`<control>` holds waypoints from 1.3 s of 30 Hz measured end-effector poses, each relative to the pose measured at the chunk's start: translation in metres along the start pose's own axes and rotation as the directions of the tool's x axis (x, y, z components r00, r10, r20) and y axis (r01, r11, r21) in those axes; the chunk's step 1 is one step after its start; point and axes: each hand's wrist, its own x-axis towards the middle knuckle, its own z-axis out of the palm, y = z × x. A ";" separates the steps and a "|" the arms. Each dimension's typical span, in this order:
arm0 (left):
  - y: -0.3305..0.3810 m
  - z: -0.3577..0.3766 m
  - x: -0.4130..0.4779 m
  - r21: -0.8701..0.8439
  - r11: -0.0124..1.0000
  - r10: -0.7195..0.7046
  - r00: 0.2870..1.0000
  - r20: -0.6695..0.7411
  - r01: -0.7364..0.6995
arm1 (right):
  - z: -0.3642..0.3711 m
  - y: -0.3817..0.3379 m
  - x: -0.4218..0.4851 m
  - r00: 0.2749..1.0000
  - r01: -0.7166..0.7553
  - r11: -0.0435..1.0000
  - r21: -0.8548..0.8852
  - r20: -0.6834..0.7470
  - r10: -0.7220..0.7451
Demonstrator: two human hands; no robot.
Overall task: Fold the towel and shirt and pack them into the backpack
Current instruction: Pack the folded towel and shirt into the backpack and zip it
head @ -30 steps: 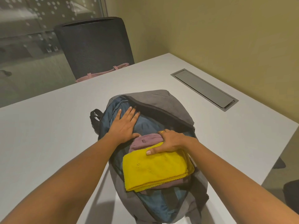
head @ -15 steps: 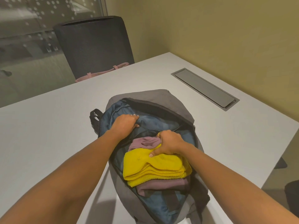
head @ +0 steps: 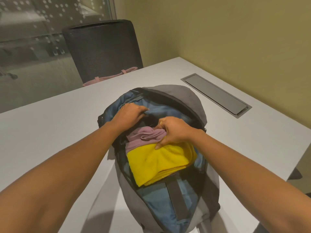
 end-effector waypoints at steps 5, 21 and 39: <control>0.003 -0.002 0.002 -0.023 0.999 -0.028 1.000 -0.014 0.028 | 0.032 -0.012 -0.009 0.962 -0.129 0.938 -0.323 -0.272 0.039; 0.004 0.002 -0.004 -0.093 0.995 -0.020 1.000 -0.005 0.019 | 0.095 -0.014 -0.014 0.931 -0.246 0.968 -0.045 -0.290 0.223; 0.001 0.043 -0.039 -0.187 0.972 -0.106 0.978 0.182 0.141 | 0.062 -0.021 -0.030 0.878 -0.048 0.993 -0.106 -0.478 -0.009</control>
